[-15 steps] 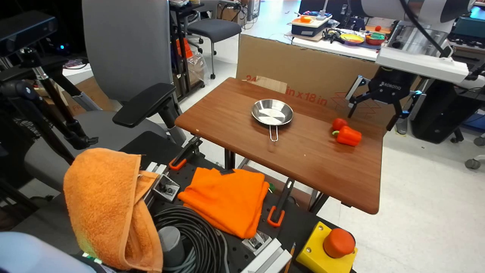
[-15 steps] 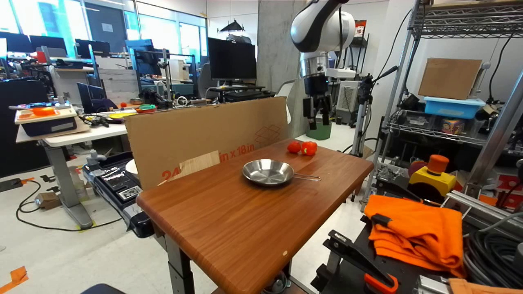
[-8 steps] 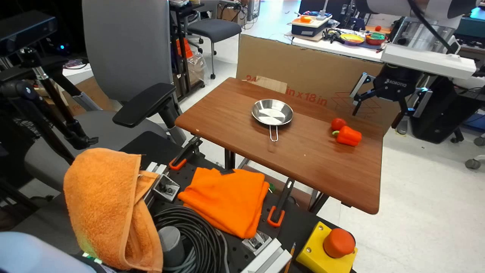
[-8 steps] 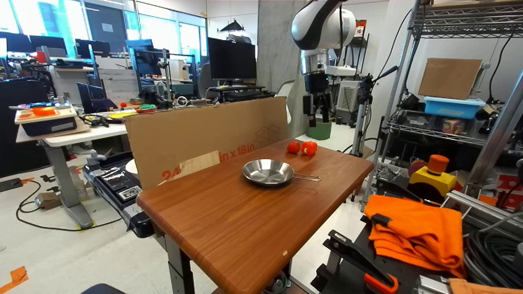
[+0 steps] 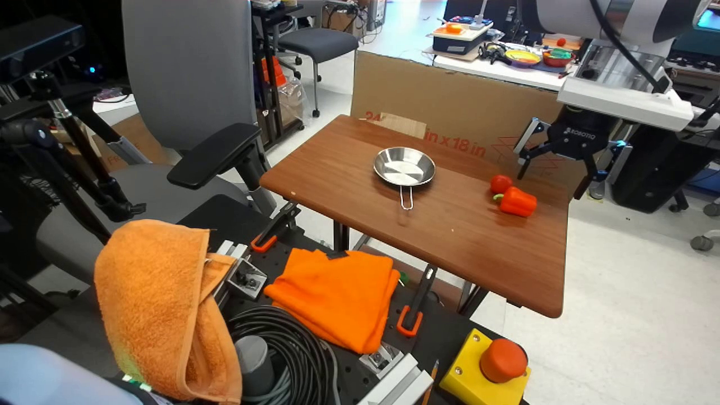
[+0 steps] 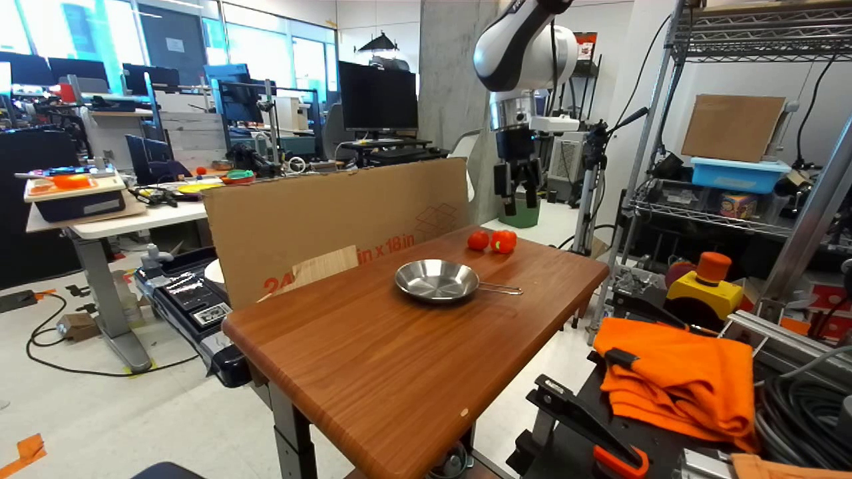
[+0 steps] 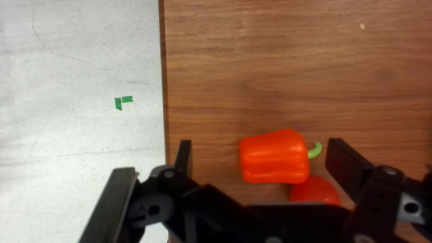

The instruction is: Put the pepper on the pan

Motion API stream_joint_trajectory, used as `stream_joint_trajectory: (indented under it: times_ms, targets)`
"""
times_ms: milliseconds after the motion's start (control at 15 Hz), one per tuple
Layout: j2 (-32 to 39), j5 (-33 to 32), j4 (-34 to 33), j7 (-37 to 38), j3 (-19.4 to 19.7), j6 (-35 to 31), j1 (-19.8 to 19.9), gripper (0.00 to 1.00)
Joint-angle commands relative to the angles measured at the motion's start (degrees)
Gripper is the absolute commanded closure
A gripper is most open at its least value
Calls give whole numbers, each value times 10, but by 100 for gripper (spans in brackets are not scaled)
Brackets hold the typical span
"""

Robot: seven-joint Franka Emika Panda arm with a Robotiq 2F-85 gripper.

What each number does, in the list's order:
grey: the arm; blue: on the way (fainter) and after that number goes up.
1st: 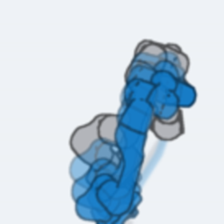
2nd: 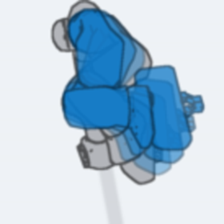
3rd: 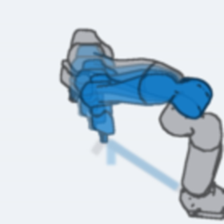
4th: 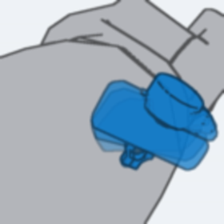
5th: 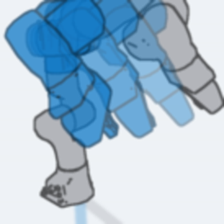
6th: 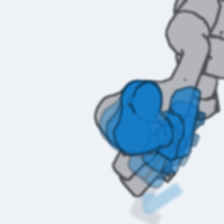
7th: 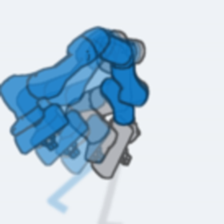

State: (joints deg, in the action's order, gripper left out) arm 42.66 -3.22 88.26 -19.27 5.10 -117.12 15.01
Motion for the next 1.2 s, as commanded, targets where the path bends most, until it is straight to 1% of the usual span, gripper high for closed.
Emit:
stream_joint_trajectory:
  times_ms: [0,333,533,867,1133]
  targets:
    - [10,-5,-12,9,0,5,-2,0]
    - [23,-9,-14,6,0,2,-2,0]
    - [18,-11,-7,2,-1,-9,-3,0]
    - [8,-14,5,6,-3,-57,-6,0]
    - [8,-13,8,6,-3,-71,-7,0]
